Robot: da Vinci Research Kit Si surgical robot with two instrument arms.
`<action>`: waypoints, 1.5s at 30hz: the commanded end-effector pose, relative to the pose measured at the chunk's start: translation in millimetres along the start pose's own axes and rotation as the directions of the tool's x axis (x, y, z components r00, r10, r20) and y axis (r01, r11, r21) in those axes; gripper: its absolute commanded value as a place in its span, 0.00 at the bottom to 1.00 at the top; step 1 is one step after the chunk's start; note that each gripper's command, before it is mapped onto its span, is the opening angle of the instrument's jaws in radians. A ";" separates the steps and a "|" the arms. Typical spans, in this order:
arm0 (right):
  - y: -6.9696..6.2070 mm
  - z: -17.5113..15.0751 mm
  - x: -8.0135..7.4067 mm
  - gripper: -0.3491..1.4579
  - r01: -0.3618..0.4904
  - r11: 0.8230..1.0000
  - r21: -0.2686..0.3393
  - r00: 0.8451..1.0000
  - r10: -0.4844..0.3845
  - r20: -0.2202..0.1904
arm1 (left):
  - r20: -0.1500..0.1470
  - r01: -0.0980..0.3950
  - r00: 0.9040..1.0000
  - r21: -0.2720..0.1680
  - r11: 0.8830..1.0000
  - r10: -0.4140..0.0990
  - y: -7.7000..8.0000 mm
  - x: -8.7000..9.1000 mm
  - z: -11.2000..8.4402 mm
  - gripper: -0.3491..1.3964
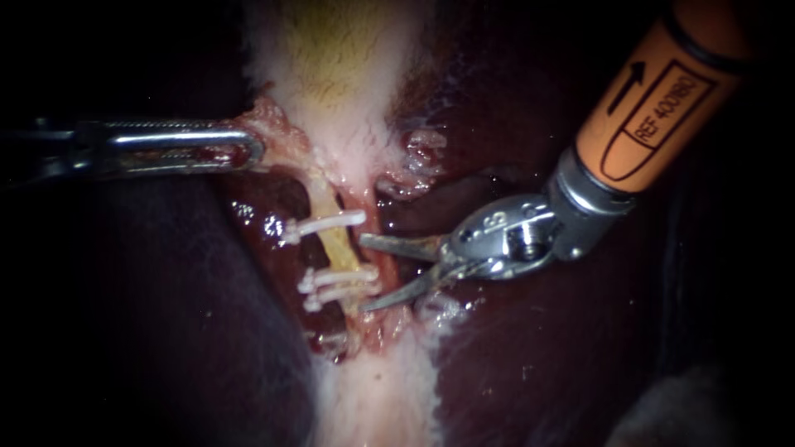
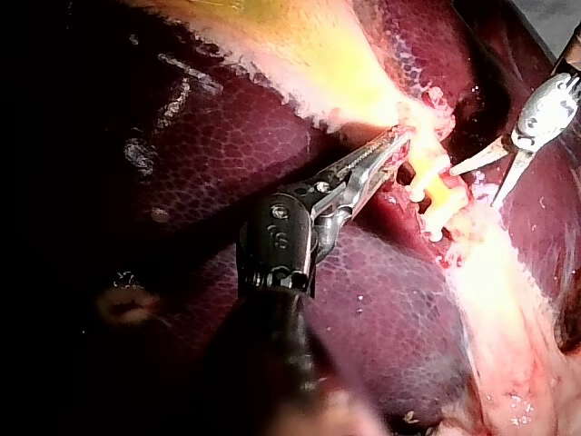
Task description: Go to the cutting position left tube
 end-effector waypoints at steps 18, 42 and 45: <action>4.4 2.9 -1.6 0.99 0.007 1.000 0.009 1.000 -0.007 0.020 | 0.000 -0.001 1.000 -0.001 1.000 0.001 0.3 0.0 -0.1 0.00; 0.4 7.3 2.3 0.98 -0.082 0.970 0.231 0.983 0.117 -0.143 | 0.000 -0.001 1.000 -0.002 1.000 0.001 0.1 -0.1 0.1 0.00; -0.4 7.2 2.8 0.98 -0.083 0.962 0.258 0.978 0.129 -0.166 | 0.001 -0.001 1.000 -0.002 1.000 0.001 0.0 -0.1 0.1 0.00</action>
